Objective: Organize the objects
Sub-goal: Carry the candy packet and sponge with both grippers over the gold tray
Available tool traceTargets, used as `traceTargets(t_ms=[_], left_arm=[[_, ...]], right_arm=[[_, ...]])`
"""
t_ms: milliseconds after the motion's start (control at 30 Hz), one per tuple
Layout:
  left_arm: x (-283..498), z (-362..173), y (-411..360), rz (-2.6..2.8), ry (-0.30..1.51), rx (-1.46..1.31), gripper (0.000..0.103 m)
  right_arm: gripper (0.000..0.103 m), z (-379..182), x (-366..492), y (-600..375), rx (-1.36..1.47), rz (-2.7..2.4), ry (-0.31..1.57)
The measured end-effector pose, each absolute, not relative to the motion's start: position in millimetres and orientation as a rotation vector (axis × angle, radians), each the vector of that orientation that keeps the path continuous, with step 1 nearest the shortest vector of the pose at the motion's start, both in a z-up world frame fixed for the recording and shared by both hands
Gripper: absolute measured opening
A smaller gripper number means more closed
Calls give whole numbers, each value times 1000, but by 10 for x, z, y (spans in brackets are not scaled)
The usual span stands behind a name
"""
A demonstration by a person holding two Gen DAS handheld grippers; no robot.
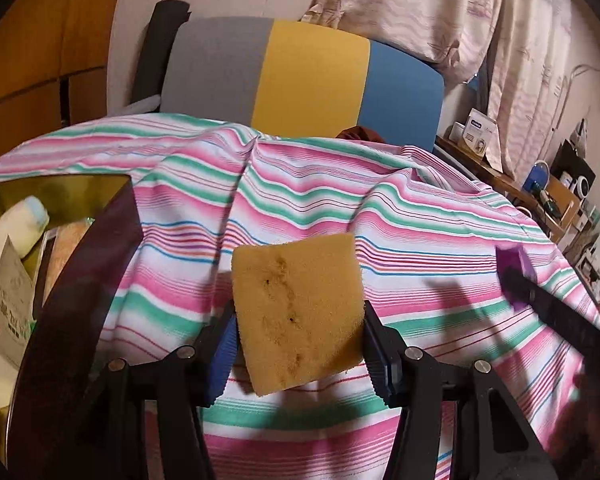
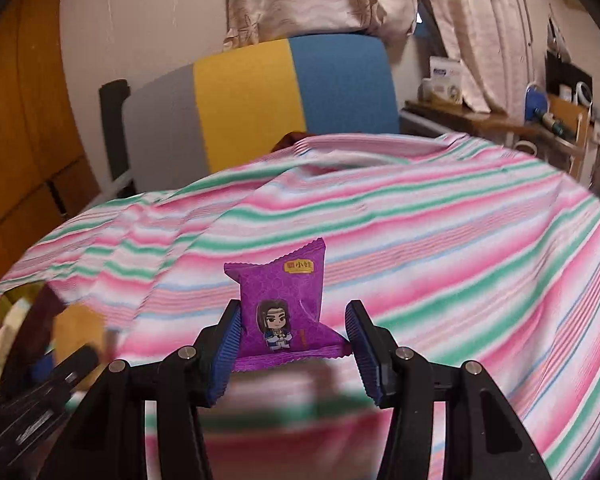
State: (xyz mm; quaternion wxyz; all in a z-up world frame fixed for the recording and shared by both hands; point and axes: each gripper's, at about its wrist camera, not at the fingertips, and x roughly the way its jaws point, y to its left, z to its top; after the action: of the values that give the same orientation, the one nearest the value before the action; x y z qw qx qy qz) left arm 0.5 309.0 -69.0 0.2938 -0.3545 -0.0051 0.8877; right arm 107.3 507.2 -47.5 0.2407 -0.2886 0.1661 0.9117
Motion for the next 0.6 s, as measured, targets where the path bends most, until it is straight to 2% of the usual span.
traceTargets(t_ms=[367, 600], left_arm=[[263, -619, 2740, 2269, -8, -957, 57], [348, -470, 2324, 2230, -76, -944, 57]], right_arm=[[53, -648, 1194, 4451, -828, 2528, 605], [53, -707, 1246, 4324, -841, 2516, 705]])
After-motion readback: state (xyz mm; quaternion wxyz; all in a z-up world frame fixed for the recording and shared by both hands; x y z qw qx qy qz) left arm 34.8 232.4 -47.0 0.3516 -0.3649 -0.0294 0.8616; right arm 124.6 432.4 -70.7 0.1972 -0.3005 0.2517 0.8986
